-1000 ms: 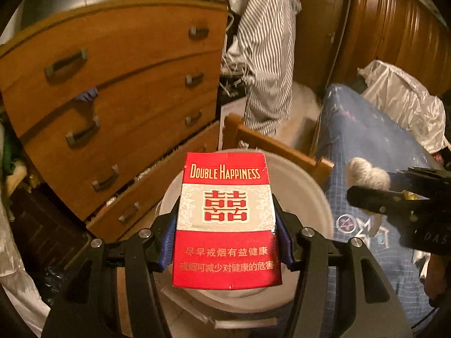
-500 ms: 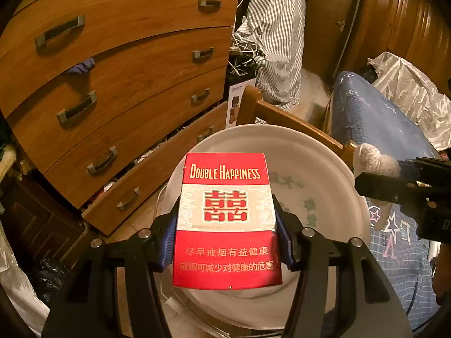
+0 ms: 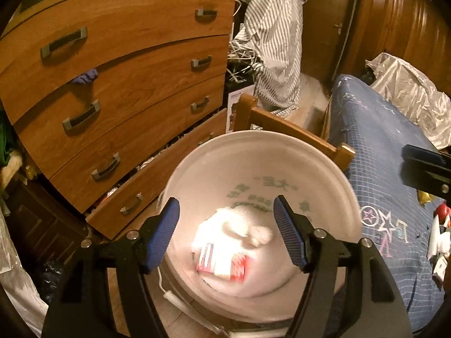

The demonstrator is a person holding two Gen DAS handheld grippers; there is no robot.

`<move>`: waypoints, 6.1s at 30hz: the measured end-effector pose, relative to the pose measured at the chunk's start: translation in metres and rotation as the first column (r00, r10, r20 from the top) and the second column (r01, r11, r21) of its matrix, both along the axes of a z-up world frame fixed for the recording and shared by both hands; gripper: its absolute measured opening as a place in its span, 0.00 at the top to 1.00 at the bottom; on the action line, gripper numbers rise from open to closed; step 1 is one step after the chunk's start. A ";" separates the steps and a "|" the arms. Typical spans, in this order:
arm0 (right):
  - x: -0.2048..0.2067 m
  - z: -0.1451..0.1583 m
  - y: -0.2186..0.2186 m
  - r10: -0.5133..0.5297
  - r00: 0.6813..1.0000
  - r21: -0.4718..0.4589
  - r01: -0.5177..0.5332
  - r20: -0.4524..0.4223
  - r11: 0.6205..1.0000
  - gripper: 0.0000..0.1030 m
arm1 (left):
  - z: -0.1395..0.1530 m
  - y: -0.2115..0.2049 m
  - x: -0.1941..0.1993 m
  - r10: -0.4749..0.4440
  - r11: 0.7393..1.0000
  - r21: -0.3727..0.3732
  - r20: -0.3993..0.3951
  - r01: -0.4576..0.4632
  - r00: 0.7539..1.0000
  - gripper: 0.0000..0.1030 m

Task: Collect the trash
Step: 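Open the left tool over the bucket while the right tool releases the cloth, then grasp the white medicine box with the left tool while the right tool grasps the orange paper bag, then carry the medicine box and paper bag to the white bucket with both tools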

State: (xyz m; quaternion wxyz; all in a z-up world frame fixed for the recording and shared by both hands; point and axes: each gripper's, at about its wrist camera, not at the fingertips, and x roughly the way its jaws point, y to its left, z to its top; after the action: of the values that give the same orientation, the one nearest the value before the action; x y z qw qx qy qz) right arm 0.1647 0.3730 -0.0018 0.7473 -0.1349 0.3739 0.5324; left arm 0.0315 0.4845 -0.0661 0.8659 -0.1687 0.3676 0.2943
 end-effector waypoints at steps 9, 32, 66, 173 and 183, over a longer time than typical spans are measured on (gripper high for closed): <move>-0.018 -0.015 -0.253 -0.253 0.964 0.146 0.240 0.082 0.960 0.30 | 0.007 -0.131 0.027 -0.276 0.961 -0.008 0.081 0.278 0.958 0.36; -0.019 -0.128 -0.470 -0.402 0.915 0.000 0.402 -0.038 0.916 0.29 | -0.069 -0.325 0.099 -0.599 0.786 -0.191 0.005 0.588 0.801 0.36; 0.060 -0.098 -0.535 -0.223 0.914 -0.095 0.269 0.340 0.958 0.31 | -0.067 -0.322 0.099 -0.483 0.874 -0.127 -0.123 0.469 0.867 0.24; -0.043 0.082 -0.343 -0.458 0.809 0.335 0.344 0.368 0.877 0.91 | 0.106 -0.259 0.028 -0.224 0.958 0.234 0.251 0.166 0.942 0.53; -0.045 0.101 -0.159 -0.224 0.924 0.226 0.157 0.309 0.961 0.91 | 0.098 -0.134 -0.008 -0.037 0.985 0.173 0.183 0.005 0.982 0.53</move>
State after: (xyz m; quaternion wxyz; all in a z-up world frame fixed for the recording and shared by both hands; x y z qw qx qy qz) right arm 0.1197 0.2140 0.0992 0.8576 -0.1107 0.1993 0.4611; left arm 0.0238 0.3503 0.0317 0.9108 -0.1163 0.2602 0.2989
